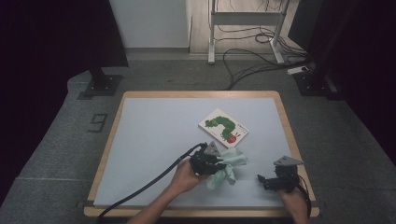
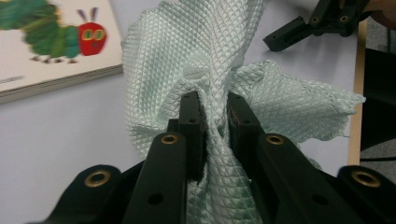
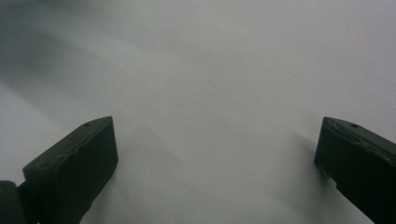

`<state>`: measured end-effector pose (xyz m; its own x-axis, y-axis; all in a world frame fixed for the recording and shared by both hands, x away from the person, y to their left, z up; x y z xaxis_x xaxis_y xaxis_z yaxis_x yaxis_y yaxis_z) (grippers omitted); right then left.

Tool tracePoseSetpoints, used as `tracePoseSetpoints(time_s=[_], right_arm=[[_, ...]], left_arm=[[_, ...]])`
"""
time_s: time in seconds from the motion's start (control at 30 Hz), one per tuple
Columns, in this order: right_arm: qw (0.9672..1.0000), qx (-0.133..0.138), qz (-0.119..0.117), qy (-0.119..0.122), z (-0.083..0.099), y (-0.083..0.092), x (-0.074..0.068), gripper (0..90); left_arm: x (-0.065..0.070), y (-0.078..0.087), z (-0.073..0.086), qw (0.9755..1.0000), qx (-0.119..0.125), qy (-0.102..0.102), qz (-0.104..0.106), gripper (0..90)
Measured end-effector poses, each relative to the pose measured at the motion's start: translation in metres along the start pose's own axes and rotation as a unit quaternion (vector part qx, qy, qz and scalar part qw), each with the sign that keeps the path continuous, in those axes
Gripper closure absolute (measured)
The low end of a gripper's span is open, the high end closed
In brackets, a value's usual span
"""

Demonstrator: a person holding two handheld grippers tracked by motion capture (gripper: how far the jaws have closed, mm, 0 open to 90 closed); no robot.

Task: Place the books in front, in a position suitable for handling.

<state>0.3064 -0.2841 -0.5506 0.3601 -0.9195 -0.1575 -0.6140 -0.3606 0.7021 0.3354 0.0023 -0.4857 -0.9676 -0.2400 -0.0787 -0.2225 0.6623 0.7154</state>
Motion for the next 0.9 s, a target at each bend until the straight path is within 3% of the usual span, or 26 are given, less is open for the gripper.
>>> tracePoseSetpoints(time_s=[0.17, 0.27, 0.43, 0.5, 0.6, 0.67, 0.87, 0.9], right_arm=[[1.0, 0.002, 0.001, 0.001, 0.0, 0.0, 0.0, 0.0], [1.0, 0.004, 0.0, 0.004, 0.0, 0.001, -0.001, 0.1], [1.0, 0.005, 0.001, 0.006, 0.0, 0.001, -0.002, 0.1], [1.0, 0.007, 0.002, 0.006, 0.001, 0.002, -0.002, 0.2], [0.9999, 0.013, -0.004, -0.001, 0.0, 0.004, -0.003, 0.2], [0.9998, 0.018, -0.01, 0.001, -0.001, 0.006, -0.005, 0.2], [0.9991, 0.026, -0.026, 0.02, -0.008, 0.011, -0.013, 0.5], [0.9985, 0.025, -0.037, 0.032, -0.01, 0.012, -0.02, 0.6]], left_arm=[[0.004, -0.023, 0.005, 0.9998, -0.018, -0.007, 0.002, 77.1], [0.006, -0.035, 0.013, 0.9988, -0.046, -0.019, 0.005, 74.1], [0.009, -0.035, 0.013, 0.9993, -0.034, -0.015, 0.011, 56.2], [0.008, -0.026, 0.011, 0.9993, -0.027, -0.014, 0.02, 47.6], [0.006, -0.015, 0.012, 0.9993, -0.032, -0.015, 0.008, 38.9], [0.004, -0.006, 0.015, 0.9997, -0.024, -0.005, 0.004, 34.6], [-0.006, 0.017, 0.033, 0.9995, -0.021, 0.014, -0.02, 24.1], [-0.012, 0.026, 0.044, 0.9989, -0.027, 0.021, -0.031, 22.0]])
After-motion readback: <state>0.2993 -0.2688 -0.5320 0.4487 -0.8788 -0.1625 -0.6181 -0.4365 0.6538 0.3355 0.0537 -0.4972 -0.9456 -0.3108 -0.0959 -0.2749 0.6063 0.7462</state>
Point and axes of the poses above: each handheld gripper's, and its own axes: y roughly backward along the jaws, z roughly out of its underside, x roughly to its right, the point moved 2 cm from there along -y, roughly forward along the jaws, and after that the axes turned 12 degrees about -y, right-handed, at the moved point
